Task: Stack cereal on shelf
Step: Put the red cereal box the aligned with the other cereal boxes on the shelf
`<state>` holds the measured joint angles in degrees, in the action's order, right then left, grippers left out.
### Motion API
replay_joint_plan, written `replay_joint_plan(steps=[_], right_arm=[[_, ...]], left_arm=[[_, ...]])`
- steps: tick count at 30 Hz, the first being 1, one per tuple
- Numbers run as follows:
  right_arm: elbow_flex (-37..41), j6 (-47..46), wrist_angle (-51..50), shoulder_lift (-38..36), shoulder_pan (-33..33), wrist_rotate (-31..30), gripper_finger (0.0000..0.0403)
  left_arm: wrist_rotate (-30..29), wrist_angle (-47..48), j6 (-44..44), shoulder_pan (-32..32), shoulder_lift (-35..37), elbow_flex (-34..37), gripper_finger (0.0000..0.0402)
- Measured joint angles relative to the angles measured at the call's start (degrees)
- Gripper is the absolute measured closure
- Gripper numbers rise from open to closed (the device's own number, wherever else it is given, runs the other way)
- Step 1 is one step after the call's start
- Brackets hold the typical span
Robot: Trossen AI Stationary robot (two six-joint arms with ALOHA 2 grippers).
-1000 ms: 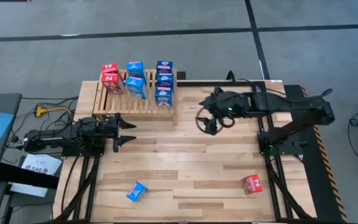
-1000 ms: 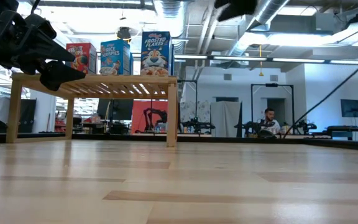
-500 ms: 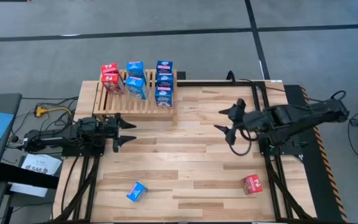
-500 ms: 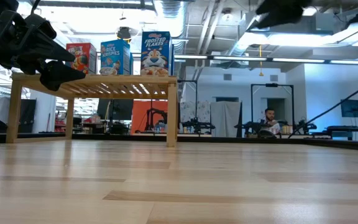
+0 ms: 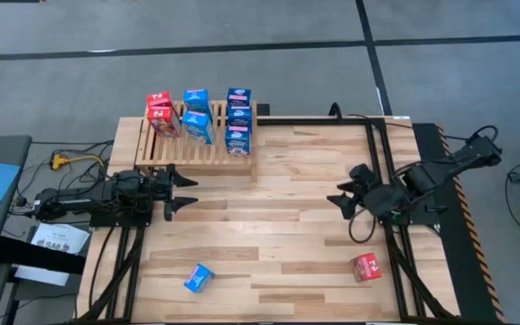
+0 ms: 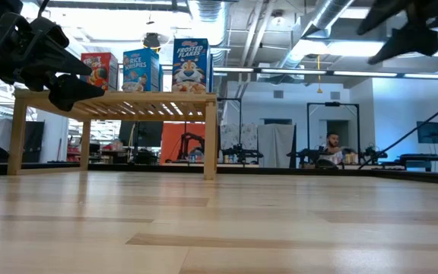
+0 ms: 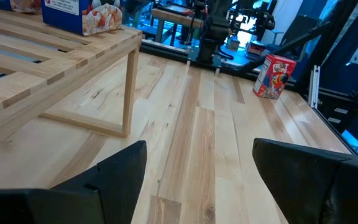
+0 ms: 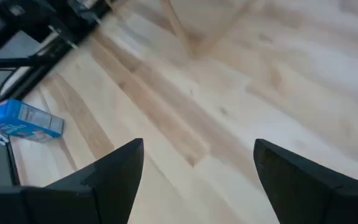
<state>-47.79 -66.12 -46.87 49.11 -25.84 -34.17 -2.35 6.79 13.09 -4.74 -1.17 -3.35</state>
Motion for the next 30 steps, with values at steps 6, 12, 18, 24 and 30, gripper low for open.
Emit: replay_joint_plan(steps=[6, 12, 18, 24, 30], right_arm=[[-2.6, -13.8, -9.0, 1.4, -6.1, -0.6, 0.0077], [-11.4, -27.4, -25.4, 8.2, -11.2, 1.2, 0.0077], [-19.1, -42.9, -35.4, 16.5, -15.9, 11.6, 0.0077], [-20.3, -54.5, -36.0, 22.0, -21.1, 18.9, 0.0077], [-20.3, -63.9, -34.1, 26.0, -26.6, 23.4, 0.0077]], left_arm=[[0.0, 0.0, 0.0, 0.0, 0.0, 0.0, 0.0118], [0.0, 0.0, 0.0, 0.0, 0.0, 0.0, 0.0118], [0.0, 0.0, 0.0, 0.0, 0.0, 0.0, 0.0118], [0.0, 0.0, 0.0, 0.0, 0.0, 0.0, 0.0118], [0.0, 0.0, 0.0, 0.0, 0.0, 0.0, 0.0118]])
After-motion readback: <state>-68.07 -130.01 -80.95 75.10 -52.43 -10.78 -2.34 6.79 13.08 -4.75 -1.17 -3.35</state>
